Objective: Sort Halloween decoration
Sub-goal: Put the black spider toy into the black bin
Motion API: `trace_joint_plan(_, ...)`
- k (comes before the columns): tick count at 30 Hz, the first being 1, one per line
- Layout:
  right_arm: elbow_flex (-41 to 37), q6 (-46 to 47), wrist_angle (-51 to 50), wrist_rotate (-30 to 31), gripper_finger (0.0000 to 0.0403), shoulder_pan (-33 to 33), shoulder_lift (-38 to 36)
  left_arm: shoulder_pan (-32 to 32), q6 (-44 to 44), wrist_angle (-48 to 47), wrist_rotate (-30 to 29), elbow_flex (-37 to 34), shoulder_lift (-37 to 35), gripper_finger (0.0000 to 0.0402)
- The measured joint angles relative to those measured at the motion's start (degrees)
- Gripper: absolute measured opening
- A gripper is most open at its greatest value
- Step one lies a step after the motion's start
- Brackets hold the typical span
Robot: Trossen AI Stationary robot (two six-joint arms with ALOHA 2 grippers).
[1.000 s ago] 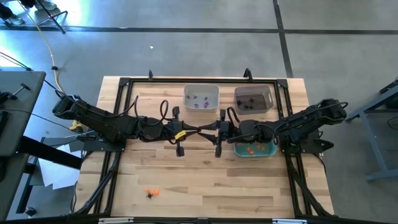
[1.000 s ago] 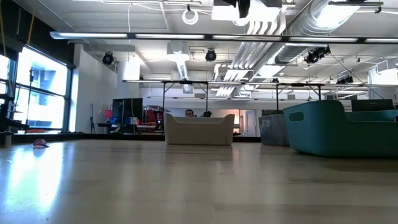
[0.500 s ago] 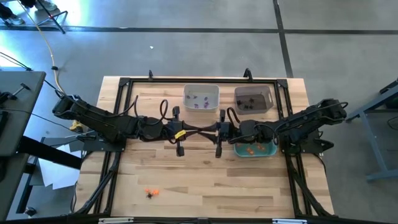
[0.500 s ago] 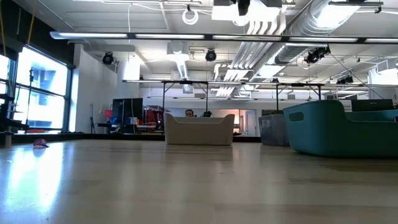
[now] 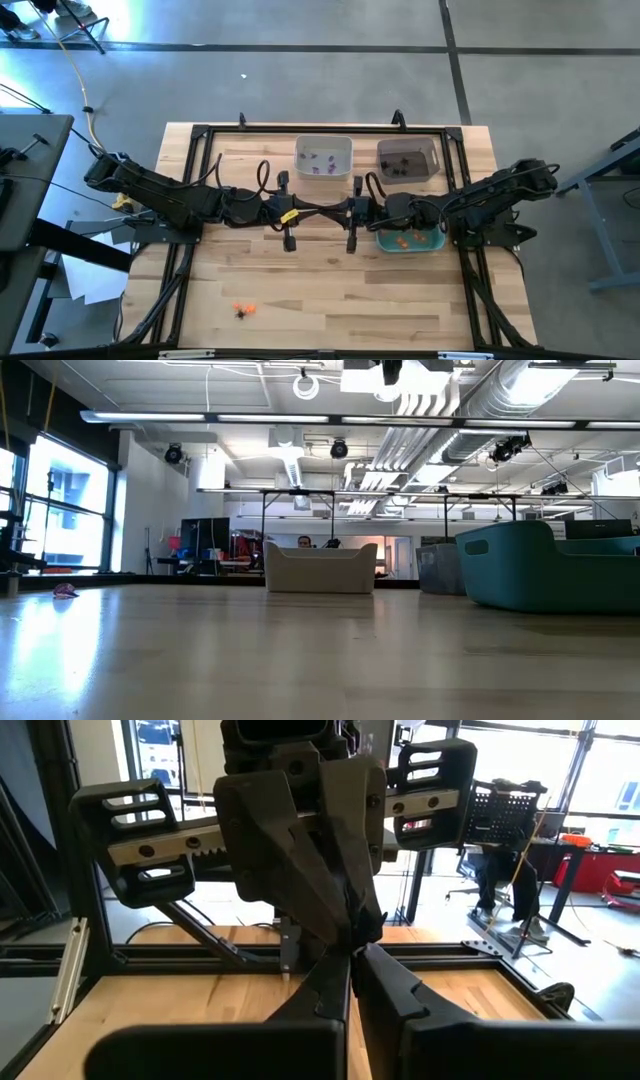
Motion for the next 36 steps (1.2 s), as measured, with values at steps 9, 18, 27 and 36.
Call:
trace_joint_plan(9,0.00,0.33,-0.64,-0.02,0.0001,0.00,0.02,0.02,0.02,-0.66,-0.51,0.00,0.02,0.0058)
trace_joint_plan(18,0.00,0.75,-5.56,7.69,0.0000,-0.04,-1.45,0.01,3.10,-1.06,-4.58,0.00,0.02,0.0130)
trace_joint_plan(27,0.00,13.06,-39.42,15.71,0.0000,-8.99,-13.78,-0.02,1.54,-5.82,-8.74,-0.04,-1.02,0.0132)
trace_joint_plan(36,0.00,22.60,-72.02,5.48,0.0000,-34.47,-19.20,-0.02,0.83,-10.25,-11.35,-0.02,-1.33,0.0131)
